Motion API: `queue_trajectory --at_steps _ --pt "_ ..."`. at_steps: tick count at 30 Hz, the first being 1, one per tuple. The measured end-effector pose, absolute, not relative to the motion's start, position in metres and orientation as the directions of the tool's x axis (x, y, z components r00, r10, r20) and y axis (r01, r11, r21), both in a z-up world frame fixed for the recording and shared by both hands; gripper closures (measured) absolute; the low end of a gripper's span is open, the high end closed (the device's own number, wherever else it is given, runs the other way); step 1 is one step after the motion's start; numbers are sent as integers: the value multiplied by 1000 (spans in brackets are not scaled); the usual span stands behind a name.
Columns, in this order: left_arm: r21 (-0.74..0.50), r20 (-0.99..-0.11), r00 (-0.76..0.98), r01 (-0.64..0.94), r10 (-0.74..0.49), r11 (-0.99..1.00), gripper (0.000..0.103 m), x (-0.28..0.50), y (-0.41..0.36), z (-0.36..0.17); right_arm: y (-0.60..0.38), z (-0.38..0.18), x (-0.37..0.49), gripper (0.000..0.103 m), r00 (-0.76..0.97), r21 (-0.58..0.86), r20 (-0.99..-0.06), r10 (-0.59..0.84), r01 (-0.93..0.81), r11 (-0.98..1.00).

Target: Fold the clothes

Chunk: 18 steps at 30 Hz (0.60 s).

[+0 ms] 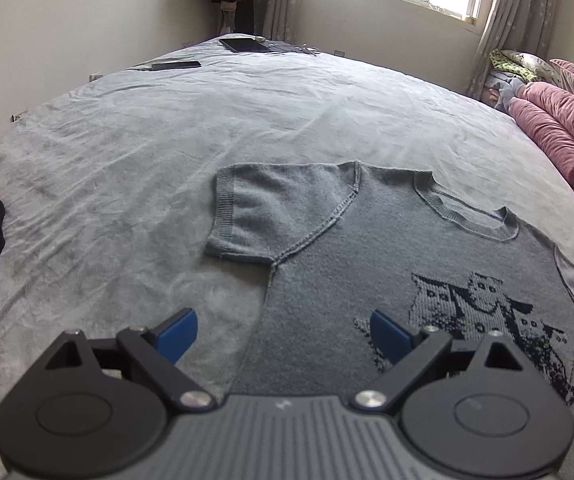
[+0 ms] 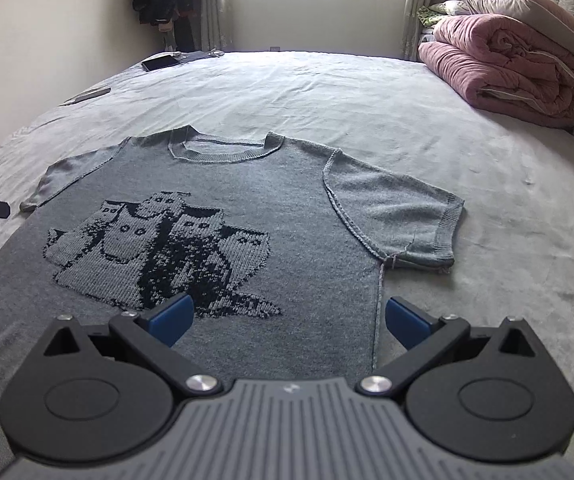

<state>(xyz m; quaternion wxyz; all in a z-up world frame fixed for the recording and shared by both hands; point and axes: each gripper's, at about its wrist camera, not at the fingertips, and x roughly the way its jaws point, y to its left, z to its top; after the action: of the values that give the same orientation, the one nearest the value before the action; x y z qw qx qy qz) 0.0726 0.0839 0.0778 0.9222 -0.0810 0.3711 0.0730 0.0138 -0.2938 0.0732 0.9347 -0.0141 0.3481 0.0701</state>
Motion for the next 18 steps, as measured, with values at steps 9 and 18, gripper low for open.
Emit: queue_trajectory --at_steps 9,18 --pt "-76 -704 697 -259 132 963 9 118 108 67 -313 69 41 0 737 25 -668 103 -116 993" --pt "-140 -693 711 -297 120 945 9 145 135 66 -323 60 57 0 720 34 -687 98 -102 994"
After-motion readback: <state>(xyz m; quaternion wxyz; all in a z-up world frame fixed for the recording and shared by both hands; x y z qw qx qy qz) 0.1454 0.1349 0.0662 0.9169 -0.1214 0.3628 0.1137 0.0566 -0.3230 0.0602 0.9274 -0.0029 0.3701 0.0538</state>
